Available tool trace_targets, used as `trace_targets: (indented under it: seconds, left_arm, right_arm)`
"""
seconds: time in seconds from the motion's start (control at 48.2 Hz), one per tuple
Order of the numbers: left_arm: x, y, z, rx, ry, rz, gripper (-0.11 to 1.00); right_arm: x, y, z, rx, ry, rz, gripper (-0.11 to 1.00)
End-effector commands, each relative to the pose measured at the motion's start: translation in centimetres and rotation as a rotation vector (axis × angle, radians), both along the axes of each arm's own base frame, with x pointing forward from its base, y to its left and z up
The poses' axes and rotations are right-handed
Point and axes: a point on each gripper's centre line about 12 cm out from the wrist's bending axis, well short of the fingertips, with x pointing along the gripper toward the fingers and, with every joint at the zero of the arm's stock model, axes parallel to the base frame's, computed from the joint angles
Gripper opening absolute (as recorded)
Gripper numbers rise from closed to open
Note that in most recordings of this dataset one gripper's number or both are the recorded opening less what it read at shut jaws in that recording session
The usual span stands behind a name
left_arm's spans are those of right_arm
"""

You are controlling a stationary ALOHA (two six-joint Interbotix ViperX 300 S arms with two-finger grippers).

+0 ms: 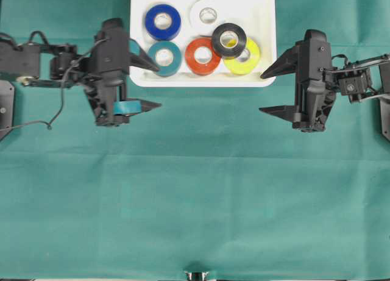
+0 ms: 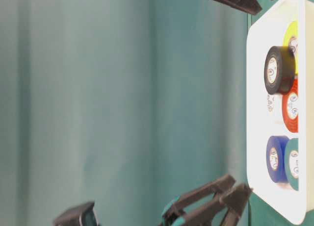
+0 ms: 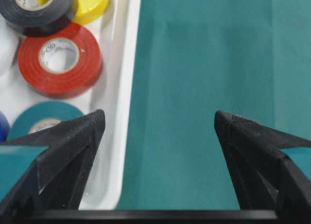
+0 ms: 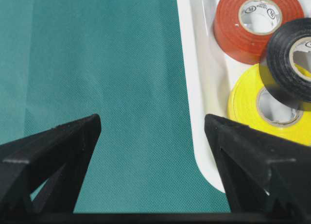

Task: Put the tape alternately from left to right into the white case.
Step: 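Withdraw the left gripper to the left of the tray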

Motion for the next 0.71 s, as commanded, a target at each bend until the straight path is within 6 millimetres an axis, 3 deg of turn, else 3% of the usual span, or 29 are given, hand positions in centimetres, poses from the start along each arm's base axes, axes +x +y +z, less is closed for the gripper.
trace_targets:
  seconds: [0.0,0.311,0.685]
  left_arm:
    - [-0.4,-0.4,1.1,0.001,-0.060,-0.008,1.00]
    - [-2.0,-0.5,0.9,0.005,-0.120,-0.011,1.00]
    - [-2.1,-0.5,0.6,0.004,-0.110,-0.011,1.00]
  right_arm:
    - [0.2,0.1,0.6,0.003,-0.025,0.004,0.75]
    - [0.2,0.1,0.6,0.004,-0.028,0.006,0.75]
    - [0.2,0.2,0.6,0.005,-0.029,0.006,0.75]
